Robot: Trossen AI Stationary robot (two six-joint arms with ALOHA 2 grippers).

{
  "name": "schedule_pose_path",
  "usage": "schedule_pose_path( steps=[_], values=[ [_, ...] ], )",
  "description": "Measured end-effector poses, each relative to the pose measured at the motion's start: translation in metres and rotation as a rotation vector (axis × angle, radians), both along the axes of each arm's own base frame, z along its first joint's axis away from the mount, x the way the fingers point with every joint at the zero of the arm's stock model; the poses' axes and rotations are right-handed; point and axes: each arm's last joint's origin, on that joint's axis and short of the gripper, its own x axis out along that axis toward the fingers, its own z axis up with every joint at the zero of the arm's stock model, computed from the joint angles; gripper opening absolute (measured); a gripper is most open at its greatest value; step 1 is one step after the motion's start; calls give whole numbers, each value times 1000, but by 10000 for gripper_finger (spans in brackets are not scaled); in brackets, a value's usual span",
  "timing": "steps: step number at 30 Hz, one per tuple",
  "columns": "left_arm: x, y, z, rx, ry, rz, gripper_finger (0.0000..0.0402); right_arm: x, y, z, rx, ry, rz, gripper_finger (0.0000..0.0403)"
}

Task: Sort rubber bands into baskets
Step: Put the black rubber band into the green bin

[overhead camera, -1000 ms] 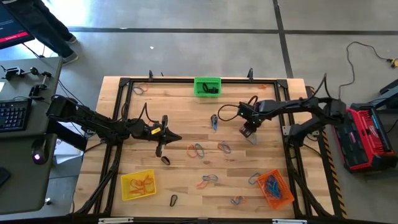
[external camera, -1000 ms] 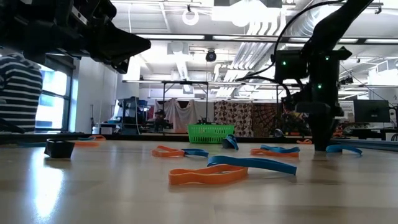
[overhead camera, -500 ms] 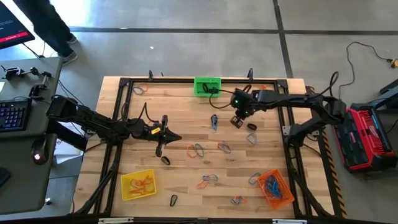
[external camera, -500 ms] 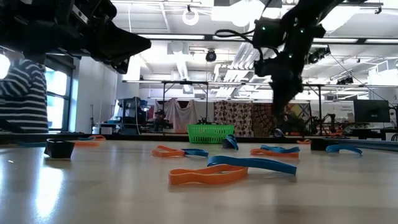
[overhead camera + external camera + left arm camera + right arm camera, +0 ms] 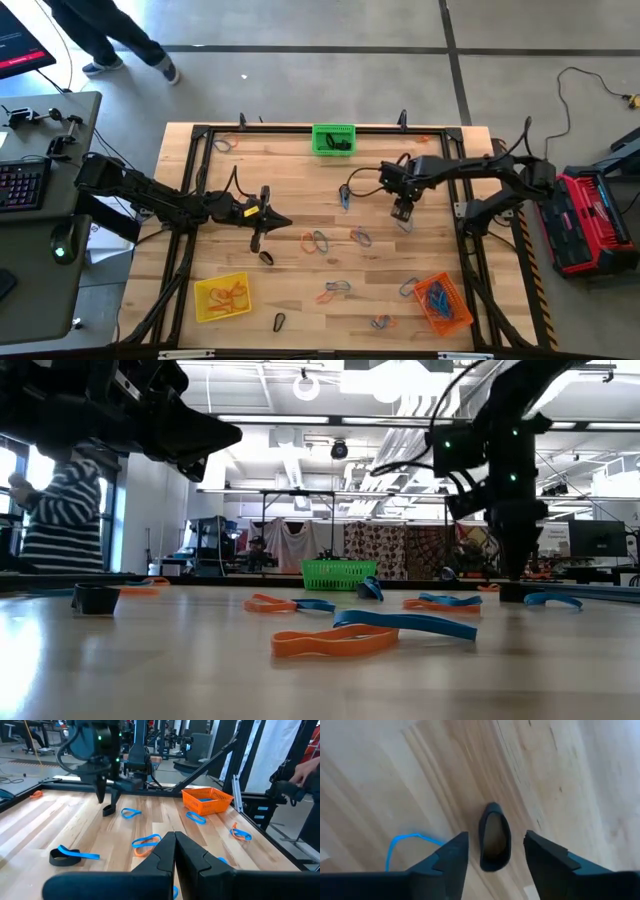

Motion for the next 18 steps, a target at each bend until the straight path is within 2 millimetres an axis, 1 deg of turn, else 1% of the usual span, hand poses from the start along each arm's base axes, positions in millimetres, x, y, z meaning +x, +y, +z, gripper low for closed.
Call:
schedule_pose_path(
  steps=[4, 8, 10, 12, 16, 17, 18],
  values=[
    [0, 0, 0, 0, 0, 0, 0, -8, 0, -14, 7, 5, -12, 183],
    [0, 0, 0, 0, 0, 0, 0, -14, -1, -22, 45, 15, -44, 163],
    [0, 0, 0, 0, 0, 0, 0, -13, -3, -22, 44, -3, -53, 141],
    [0, 0, 0, 0, 0, 0, 0, -11, -4, -21, 40, -22, -54, 111],
    [0, 0, 0, 39, -2, 7, 0, -5, -5, -17, 65, -71, -50, 26],
    [0, 1, 0, 48, -2, 16, 0, -3, -5, -15, 69, -84, -47, 13],
    [0, 1, 0, 54, -3, 25, 0, -1, -5, -13, 75, -95, -45, 10]
  ],
)
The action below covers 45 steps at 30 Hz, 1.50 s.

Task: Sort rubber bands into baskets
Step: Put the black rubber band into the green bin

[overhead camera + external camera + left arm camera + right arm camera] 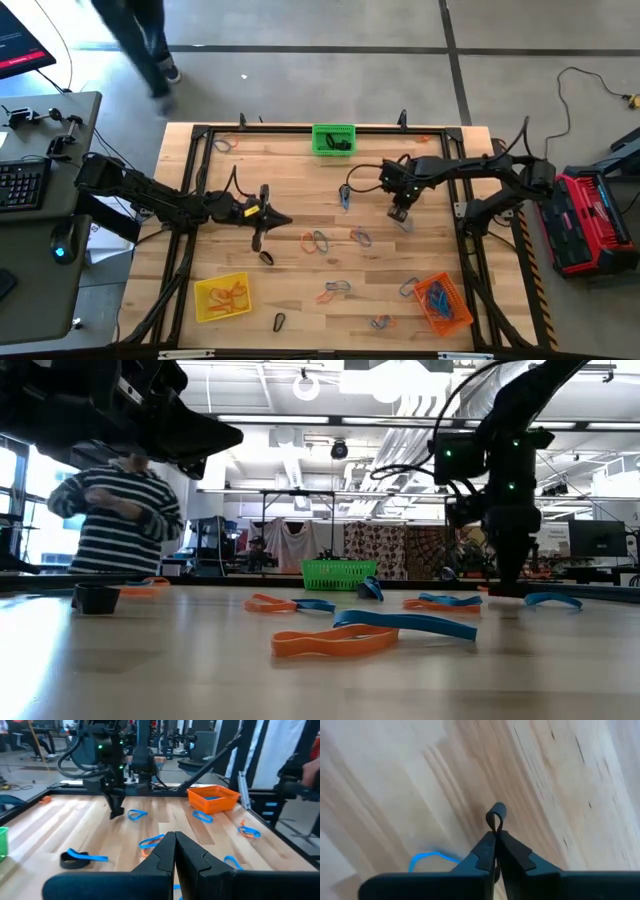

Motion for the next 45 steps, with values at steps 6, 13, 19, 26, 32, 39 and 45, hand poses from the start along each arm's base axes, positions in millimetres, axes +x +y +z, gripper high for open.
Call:
schedule_pose_path(
  steps=[6, 13, 19, 26, 32, 39, 45],
  values=[
    [0, 2, 0, 1, -3, 15, 0, 23, -8, 26, -48, -141, -4, 3],
    [0, 2, 4, 4, -44, 14, 0, 67, -24, 82, -182, -443, -18, 2],
    [0, 2, 10, 15, -107, 17, 0, 109, -52, 112, -268, -500, -24, 1],
    [1, 2, 10, 7, -100, 17, 0, 150, -108, 108, -278, -441, -92, 0],
    [0, 2, 10, 6, -100, 17, 0, 167, -149, 90, -267, -402, -142, 0],
    [0, 2, 9, 7, -94, 17, 0, 170, -184, 57, -209, -360, -191, 0],
    [0, 2, 8, -1, -80, 17, 0, 168, -197, 29, -162, -304, -194, 1]
  ],
)
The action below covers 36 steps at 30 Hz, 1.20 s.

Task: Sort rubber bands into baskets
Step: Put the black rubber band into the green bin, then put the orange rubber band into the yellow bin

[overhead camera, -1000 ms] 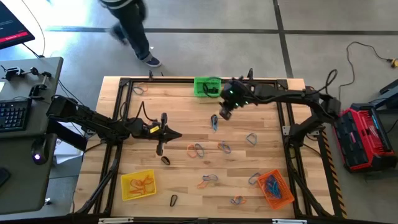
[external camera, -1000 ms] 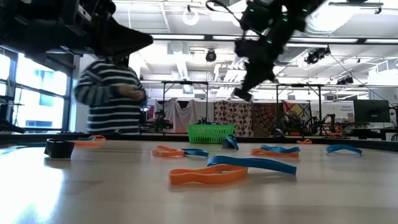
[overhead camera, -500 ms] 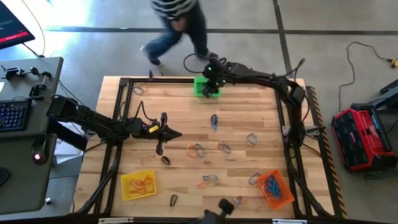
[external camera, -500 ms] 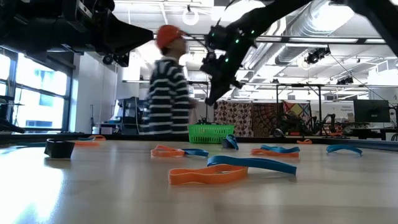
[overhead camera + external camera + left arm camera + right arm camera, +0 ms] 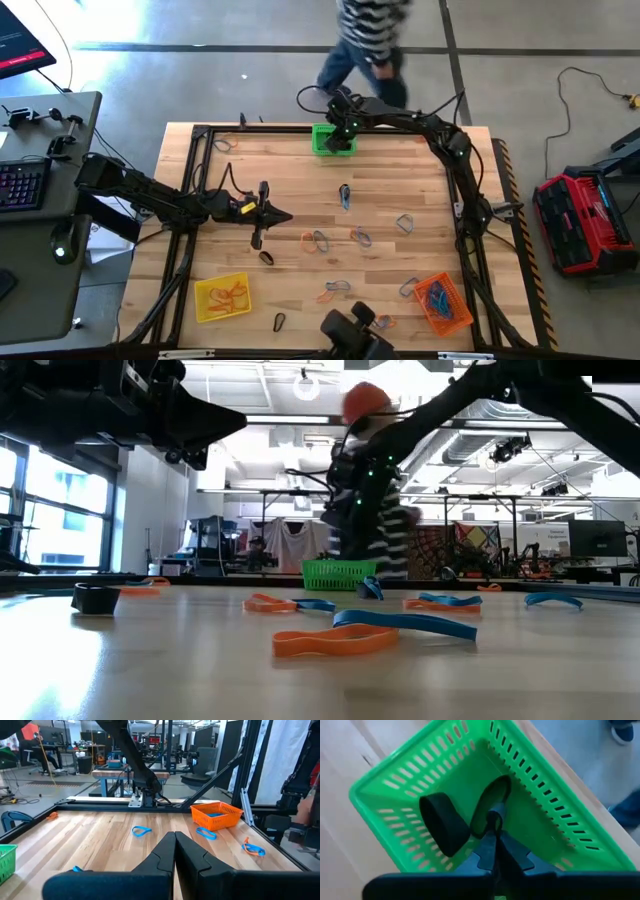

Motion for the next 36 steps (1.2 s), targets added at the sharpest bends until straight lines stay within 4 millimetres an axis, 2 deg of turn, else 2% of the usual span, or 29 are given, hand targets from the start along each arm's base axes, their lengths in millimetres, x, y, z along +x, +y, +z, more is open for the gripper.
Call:
schedule_pose_path(
  steps=[5, 11, 15, 19, 25, 27, 31, 36],
  values=[
    [0, 0, -1, -14, 7, 0, 0, -1, 2, 3, -13, 12, 42, 40],
    [0, 0, -1, -14, 8, 0, 0, 0, 10, 22, -46, -15, 72, 130],
    [0, 0, -1, -14, 9, 0, 0, 3, 24, 39, -74, -33, 120, 159],
    [0, 0, -1, -15, 9, 0, 0, 12, 47, 58, -181, -18, 173, 137],
    [0, 0, -2, -17, 19, 0, 0, 25, 76, 72, -236, -56, 266, 17],
    [0, 0, -2, -24, 23, 0, 0, 31, 85, 70, -245, -74, 282, 12],
    [0, 0, -6, -32, 58, 0, 0, 38, 107, 53, -273, -134, 315, 5],
    [-1, 0, -11, -44, 113, -1, 0, 21, 141, 42, -306, -271, 297, 2]
  ],
)
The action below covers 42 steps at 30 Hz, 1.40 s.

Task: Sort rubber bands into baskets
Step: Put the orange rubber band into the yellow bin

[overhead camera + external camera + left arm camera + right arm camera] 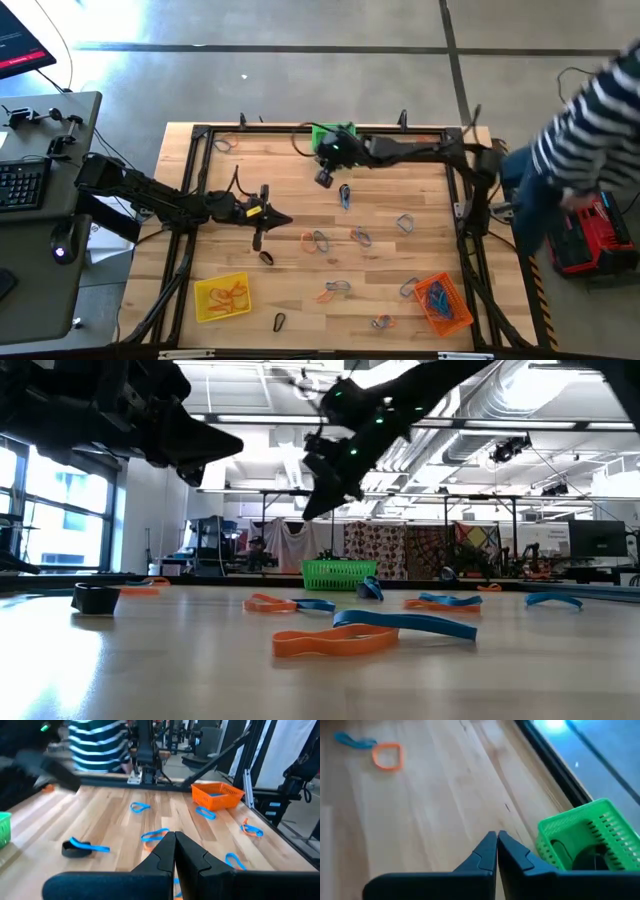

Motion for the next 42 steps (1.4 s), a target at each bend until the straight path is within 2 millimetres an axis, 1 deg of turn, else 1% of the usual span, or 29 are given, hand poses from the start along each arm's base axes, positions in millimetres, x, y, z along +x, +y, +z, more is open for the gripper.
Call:
schedule_pose_path(
  steps=[3, 6, 10, 13, 16, 20, 23, 28, 31, 37, 42],
  values=[
    [0, 0, -2, -3, 25, -8, 0, -20, 24, -2, -9, -62, -20, 1],
    [1, -2, -6, 6, 98, -22, 0, -41, 52, -2, -29, -96, -52, 0],
    [7, -8, -6, 28, 211, -45, 0, -68, 89, -2, -67, -142, -99, 0],
    [9, -13, -4, 37, 250, -67, 0, -84, 116, -6, -68, -163, -118, 0],
    [9, -19, -4, 43, 271, -93, 1, -97, 138, -10, -69, -198, -135, 0],
    [11, -26, -10, 64, 312, -120, 17, -109, 159, -17, -78, -221, -168, 0],
    [18, -32, -17, 82, 352, -116, 41, -113, 171, -21, -85, -230, -185, 0],
    [41, -40, -28, 133, 405, -127, 86, -116, 184, -23, -76, -252, -206, 0],
    [53, -43, -36, 170, 457, -137, 104, -118, 190, -22, -88, -263, -203, 0],
    [68, -42, -50, 217, 618, -134, 113, -120, 198, -22, -91, -267, -189, 0],
    [76, -38, -57, 247, 668, -132, 113, -120, 199, -22, -113, -272, -204, 0]
  ],
)
